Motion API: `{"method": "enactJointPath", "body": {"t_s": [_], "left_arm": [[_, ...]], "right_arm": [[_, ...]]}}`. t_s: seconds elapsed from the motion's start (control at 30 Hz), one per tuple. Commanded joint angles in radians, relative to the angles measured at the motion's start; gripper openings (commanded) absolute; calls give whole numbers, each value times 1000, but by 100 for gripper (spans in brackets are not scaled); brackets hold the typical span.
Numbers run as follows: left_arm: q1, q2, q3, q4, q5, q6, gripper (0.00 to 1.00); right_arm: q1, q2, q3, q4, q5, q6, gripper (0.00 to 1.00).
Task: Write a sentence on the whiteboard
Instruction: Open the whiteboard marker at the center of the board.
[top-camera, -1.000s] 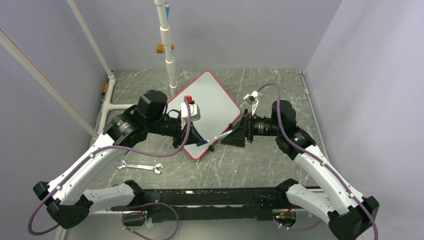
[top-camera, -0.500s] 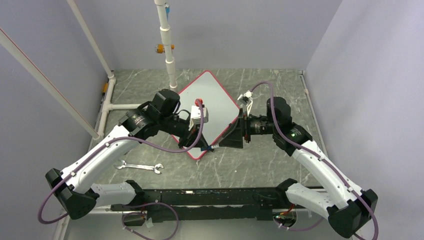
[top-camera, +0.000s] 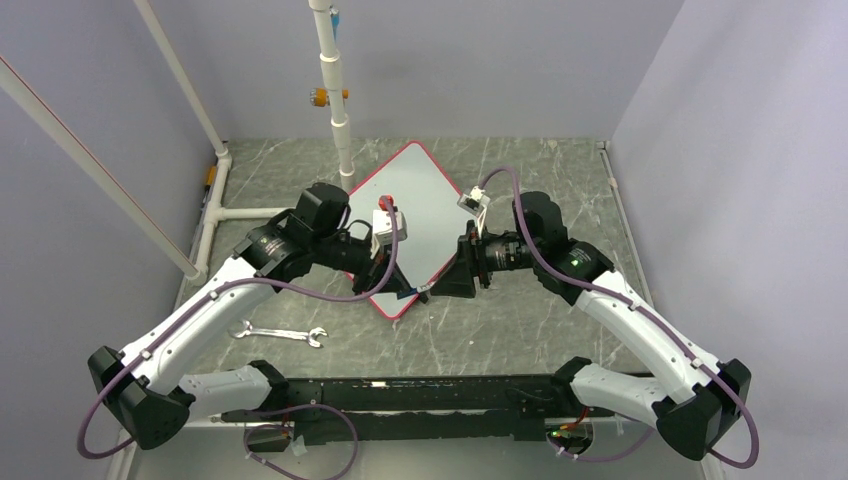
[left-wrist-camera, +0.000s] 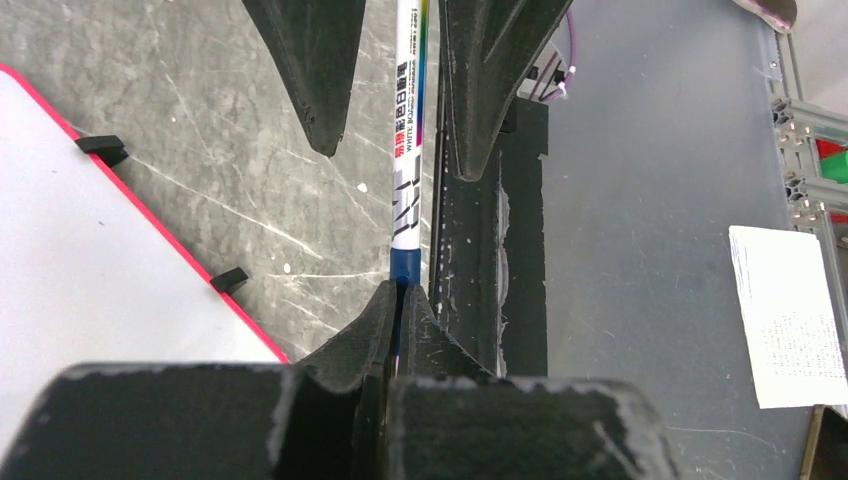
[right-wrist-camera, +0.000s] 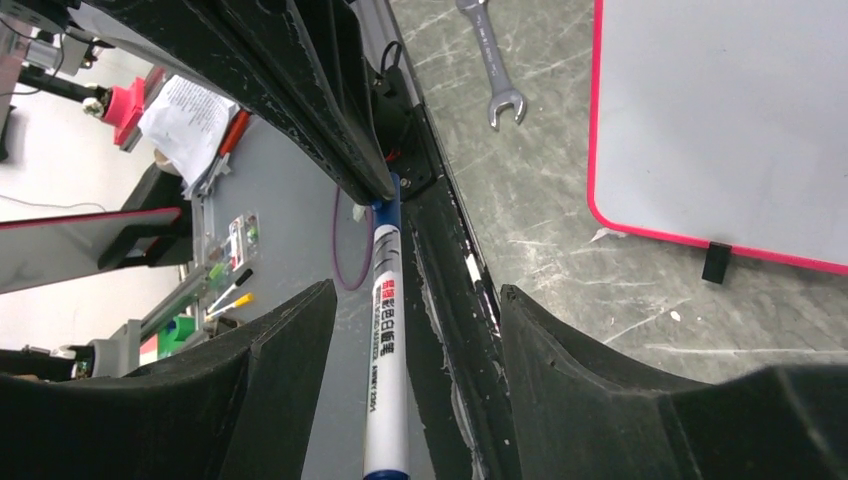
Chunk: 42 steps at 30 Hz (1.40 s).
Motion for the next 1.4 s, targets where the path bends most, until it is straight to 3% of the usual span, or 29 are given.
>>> {"method": "enactJointPath", "body": {"t_s": [0.0, 0.3, 0.93, 1.03, 1.1, 1.23, 1.37], "left_arm": [[14, -36, -5, 70, 31, -25, 0], [19, -23, -7, 78, 40, -34, 0], [19, -9, -6, 53, -52, -16, 0], [19, -9, -7, 49, -64, -11, 0], [19, -8, -5, 32, -73, -2, 0], [21, -24, -9, 19, -100, 8, 0], [24, -40, -16, 20, -110, 13, 0]], "right_arm": [[4, -11, 39, 26, 24, -23, 63], [10, 10, 16, 144, 28, 28, 55], [43, 58, 63, 63, 7, -23, 36], [47, 54, 68, 53, 11, -30, 29], [48, 51, 73, 42, 15, -38, 32], [50, 44, 86, 13, 36, -52, 49], [47, 26, 90, -7, 53, -59, 54]]}}
